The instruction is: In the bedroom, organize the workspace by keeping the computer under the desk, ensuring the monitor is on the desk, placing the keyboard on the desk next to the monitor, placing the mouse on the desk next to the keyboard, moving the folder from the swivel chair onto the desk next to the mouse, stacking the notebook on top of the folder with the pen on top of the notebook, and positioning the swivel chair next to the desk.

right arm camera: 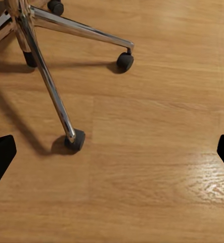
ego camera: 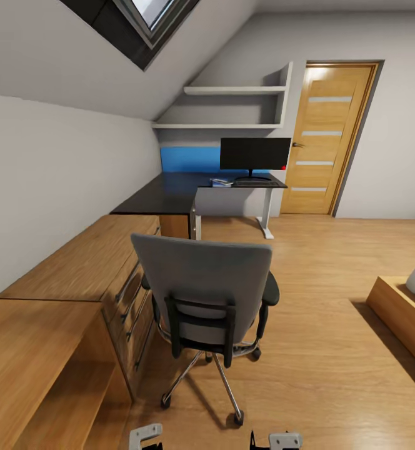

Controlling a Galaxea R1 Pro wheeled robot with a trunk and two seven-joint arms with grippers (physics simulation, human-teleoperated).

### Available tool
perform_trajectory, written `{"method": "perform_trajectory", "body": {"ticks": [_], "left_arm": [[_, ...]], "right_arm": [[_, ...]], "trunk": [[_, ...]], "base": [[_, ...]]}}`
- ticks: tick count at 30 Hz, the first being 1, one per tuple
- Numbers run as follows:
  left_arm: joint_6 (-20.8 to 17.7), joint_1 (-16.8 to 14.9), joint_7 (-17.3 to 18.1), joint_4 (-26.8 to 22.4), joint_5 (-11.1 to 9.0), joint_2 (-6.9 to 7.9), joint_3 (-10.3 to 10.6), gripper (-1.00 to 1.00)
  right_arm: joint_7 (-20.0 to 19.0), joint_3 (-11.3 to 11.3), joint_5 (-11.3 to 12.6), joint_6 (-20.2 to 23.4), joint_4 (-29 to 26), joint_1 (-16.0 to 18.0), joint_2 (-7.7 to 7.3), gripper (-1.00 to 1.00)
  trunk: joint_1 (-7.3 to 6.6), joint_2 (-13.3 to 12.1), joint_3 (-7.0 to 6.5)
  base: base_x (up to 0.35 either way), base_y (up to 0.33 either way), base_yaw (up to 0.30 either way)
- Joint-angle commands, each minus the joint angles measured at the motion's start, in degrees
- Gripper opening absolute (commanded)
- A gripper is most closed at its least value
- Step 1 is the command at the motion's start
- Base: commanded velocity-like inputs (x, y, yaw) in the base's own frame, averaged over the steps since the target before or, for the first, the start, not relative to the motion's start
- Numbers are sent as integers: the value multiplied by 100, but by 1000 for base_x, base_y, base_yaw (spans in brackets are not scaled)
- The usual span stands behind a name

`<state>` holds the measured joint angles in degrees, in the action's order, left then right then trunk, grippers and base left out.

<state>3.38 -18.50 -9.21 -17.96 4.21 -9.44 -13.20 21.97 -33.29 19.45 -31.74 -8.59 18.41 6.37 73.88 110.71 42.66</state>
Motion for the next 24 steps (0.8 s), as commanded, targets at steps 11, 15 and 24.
{"method": "perform_trajectory", "body": {"ticks": [11,15,24], "left_arm": [[43,-5,-11,12,45,2,-25,100],[45,-5,-11,12,45,3,-25,100],[163,-5,-11,17,25,12,-43,100]], "right_arm": [[26,-48,47,-16,-2,5,13,100],[26,-47,49,-16,-2,5,7,100],[29,-27,81,-219,16,5,-20,100]], "trunk": [[241,445,203],[329,605,275],[527,966,437]], "base": [[0,0,0],[0,0,0],[0,0,0]]}}
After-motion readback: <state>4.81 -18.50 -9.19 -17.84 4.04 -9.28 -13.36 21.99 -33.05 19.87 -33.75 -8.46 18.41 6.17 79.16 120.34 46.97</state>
